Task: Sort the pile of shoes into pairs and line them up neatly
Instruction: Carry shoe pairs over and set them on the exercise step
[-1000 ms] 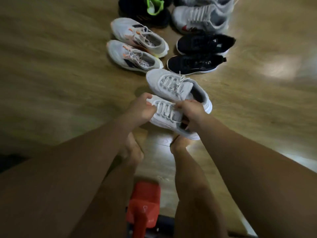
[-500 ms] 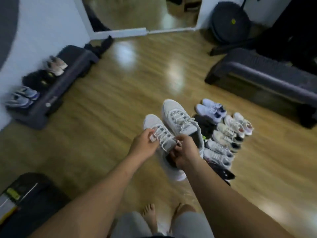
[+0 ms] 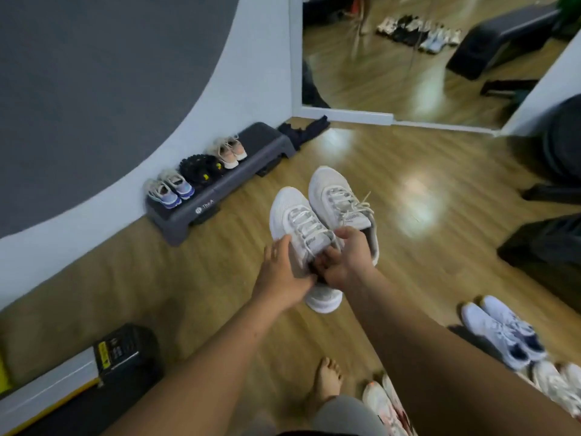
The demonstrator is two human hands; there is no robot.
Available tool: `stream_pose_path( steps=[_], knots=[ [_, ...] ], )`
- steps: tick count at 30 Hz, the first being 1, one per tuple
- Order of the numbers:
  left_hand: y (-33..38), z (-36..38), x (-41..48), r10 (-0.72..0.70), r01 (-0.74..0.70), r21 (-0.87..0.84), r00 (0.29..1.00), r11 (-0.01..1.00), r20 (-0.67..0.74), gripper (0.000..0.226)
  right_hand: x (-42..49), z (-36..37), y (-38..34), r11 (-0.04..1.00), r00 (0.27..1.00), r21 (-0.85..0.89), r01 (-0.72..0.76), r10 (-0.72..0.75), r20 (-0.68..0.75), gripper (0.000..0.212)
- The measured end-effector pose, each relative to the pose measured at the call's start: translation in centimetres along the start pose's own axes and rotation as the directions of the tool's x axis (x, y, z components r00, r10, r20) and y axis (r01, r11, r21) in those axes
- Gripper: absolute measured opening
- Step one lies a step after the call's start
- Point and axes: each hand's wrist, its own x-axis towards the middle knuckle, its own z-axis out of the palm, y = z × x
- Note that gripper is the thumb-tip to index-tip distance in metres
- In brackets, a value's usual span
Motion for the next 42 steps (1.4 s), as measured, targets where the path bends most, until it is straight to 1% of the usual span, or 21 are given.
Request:
stream_pose_path(
  steps=[2, 4, 5, 7, 9, 12, 15, 17, 19, 22, 25, 29, 31, 33, 34, 36, 38, 39, 40, 42],
  knots=[
    [0.3, -0.5, 3.5, -0.189, 0.186, -0.062, 0.981, 0.981, -0.037, 0.089, 2.6, 3.1, -1.8, 0.999, 0.998, -0.019, -0.028, 0.029, 0.047, 0.016],
    [0.4, -1.4, 7.3, -0.362, 0.357, -0.165, 0.932, 0.920, 0.000, 0.077, 5.3, 6.4, -3.2, 0.997, 0.995, -0.047, -0.054, 0.058, 0.080, 0.023],
    [0.3, -1.9, 8.9, -0.411, 0.408, -0.192, 0.911, 0.893, 0.024, 0.068, 6.4, 7.9, -3.7, 0.997, 0.994, -0.050, -0.066, 0.070, 0.081, 0.030],
    [-0.3, -3.4, 12.3, -0.453, 0.448, -0.236, 0.891, 0.862, 0.035, 0.048, 8.8, 11.4, -4.6, 0.990, 0.991, -0.100, -0.095, 0.104, 0.086, 0.042],
    [-1.1, -5.0, 16.1, -0.463, 0.452, -0.271, 0.886, 0.850, 0.024, 0.037, 11.2, 15.0, -5.5, 0.979, 0.988, -0.162, -0.122, 0.135, 0.073, 0.042],
    [-2.4, -7.4, 22.7, -0.440, 0.432, -0.315, 0.896, 0.845, 0.048, 0.028, 15.5, 20.4, -7.4, 0.965, 0.986, -0.221, -0.145, 0.160, 0.055, 0.038],
    [-3.1, -9.7, 29.9, -0.405, 0.414, -0.351, 0.909, 0.840, 0.102, 0.031, 19.2, 25.4, -10.0, 0.977, 0.991, -0.173, -0.127, 0.133, 0.024, 0.023],
    [-2.8, -11.2, 34.5, -0.390, 0.415, -0.352, 0.910, 0.839, 0.144, 0.033, 21.3, 28.4, -12.2, 0.986, 0.993, -0.119, -0.120, 0.119, -0.012, 0.017],
    [-2.0, -12.7, 39.1, -0.372, 0.407, -0.332, 0.913, 0.851, 0.165, 0.035, 23.3, 31.2, -14.5, 0.990, 0.994, -0.097, -0.107, 0.105, -0.023, 0.018],
    [-0.7, -14.2, 46.0, -0.362, 0.389, -0.287, 0.921, 0.875, 0.145, 0.043, 27.3, 35.0, -18.3, 0.991, 0.993, -0.079, -0.105, 0.101, -0.054, 0.022],
    [0.3, -14.7, 51.3, -0.352, 0.385, -0.313, 0.923, 0.868, 0.158, 0.042, 31.2, 38.0, -21.7, 0.991, 0.992, -0.077, -0.106, 0.100, -0.070, 0.022],
    [1.3, -15.1, 60.1, -0.376, 0.411, -0.368, 0.912, 0.834, 0.165, 0.040, 38.8, 42.5, -26.6, 0.986, 0.991, -0.104, -0.128, 0.122, -0.060, 0.021],
    [1.7, -14.8, 64.9, -0.409, 0.433, -0.373, 0.901, 0.821, 0.145, 0.044, 42.8, 44.8, -29.2, 0.977, 0.986, -0.135, -0.166, 0.161, -0.044, 0.022],
    [2.0, -14.7, 69.2, -0.437, 0.458, -0.351, 0.888, 0.817, 0.141, 0.050, 46.4, 46.8, -31.5, 0.971, 0.979, -0.130, -0.201, 0.196, -0.056, 0.023],
    [2.2, -14.6, 71.0, -0.451, 0.469, -0.356, 0.882, 0.808, 0.138, 0.049, 47.9, 47.7, -32.6, 0.965, 0.976, -0.143, -0.218, 0.212, -0.056, 0.025],
    [2.5, -14.7, 74.7, -0.483, 0.492, -0.401, 0.866, 0.773, 0.130, 0.039, 51.1, 49.9, -34.5, 0.954, 0.971, -0.186, -0.237, 0.234, -0.037, 0.030],
    [2.5, -14.8, 78.1, -0.518, 0.519, -0.437, 0.845, 0.734, 0.133, 0.029, 54.5, 52.1, -35.8, 0.950, 0.965, -0.170, -0.261, 0.258, -0.043, 0.034],
    [2.3, -14.8, 79.9, -0.530, 0.526, -0.442, 0.838, 0.727, 0.125, 0.029, 56.1, 53.2, -36.4, 0.947, 0.962, -0.169, -0.273, 0.270, -0.042, 0.035],
    [2.0, -14.7, 81.7, -0.541, 0.531, -0.427, 0.834, 0.732, 0.110, 0.035, 57.9, 54.2, -36.7, 0.941, 0.958, -0.180, -0.285, 0.283, -0.040, 0.035],
    [0.4, -14.1, 85.8, -0.554, 0.547, -0.389, 0.826, 0.741, 0.107, 0.046, 61.7, 56.2, -37.1, 0.938, 0.951, -0.157, -0.309, 0.304, -0.053, 0.025]
  ],
)
